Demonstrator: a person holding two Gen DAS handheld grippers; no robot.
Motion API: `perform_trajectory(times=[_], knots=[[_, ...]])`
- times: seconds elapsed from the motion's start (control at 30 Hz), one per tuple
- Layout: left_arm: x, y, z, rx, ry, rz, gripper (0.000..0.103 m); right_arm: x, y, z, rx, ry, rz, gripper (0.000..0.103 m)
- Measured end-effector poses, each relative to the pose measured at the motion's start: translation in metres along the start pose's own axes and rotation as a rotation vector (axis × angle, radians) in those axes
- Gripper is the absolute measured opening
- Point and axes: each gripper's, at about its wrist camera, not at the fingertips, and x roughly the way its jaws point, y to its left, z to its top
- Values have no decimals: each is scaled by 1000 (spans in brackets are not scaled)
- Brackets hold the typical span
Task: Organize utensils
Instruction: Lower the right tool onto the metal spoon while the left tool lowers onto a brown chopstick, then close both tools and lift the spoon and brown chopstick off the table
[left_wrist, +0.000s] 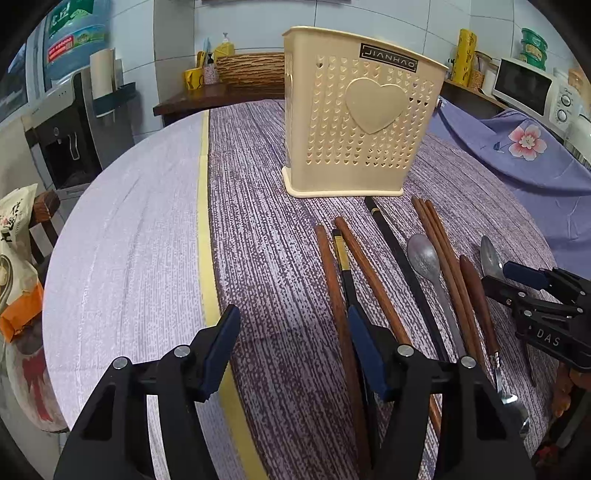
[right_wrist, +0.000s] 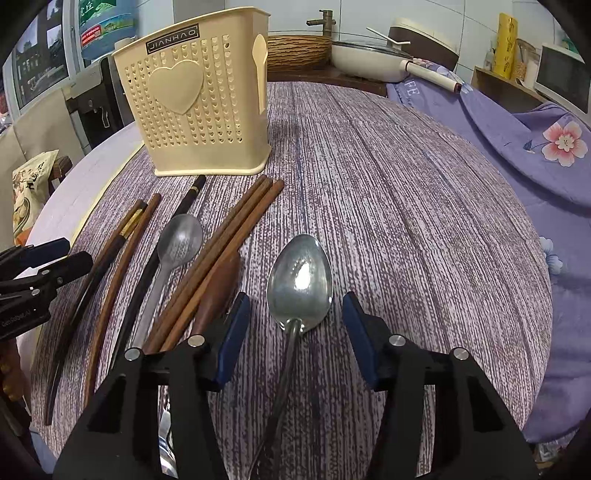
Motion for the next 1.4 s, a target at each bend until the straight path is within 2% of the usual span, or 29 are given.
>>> perform_trajectory(times=[0.2, 0.4, 0.57, 0.8, 0.97, 1.13, 1.4], knots=[[11, -3, 12, 6, 16, -26, 56, 3, 1, 4, -11, 4, 9, 51], [21, -4, 24, 5, 31, -24, 42, 5, 1, 6, -21, 9, 20, 45], [24, -3, 26, 12, 45, -28, 41, 5, 1, 7, -24, 9, 21, 43], [35, -17, 35, 71, 62, 26, 41, 9, 8, 11, -35, 14, 19, 43], [39, -18, 40, 67, 71, 34, 31, 12, 9, 14, -30, 12, 20, 41], [40, -17, 43, 55, 70, 43, 9, 12, 9, 15, -38, 10, 27, 38], [43, -15, 47, 12, 59, 11, 8, 8, 6, 16, -43, -20, 50, 37]])
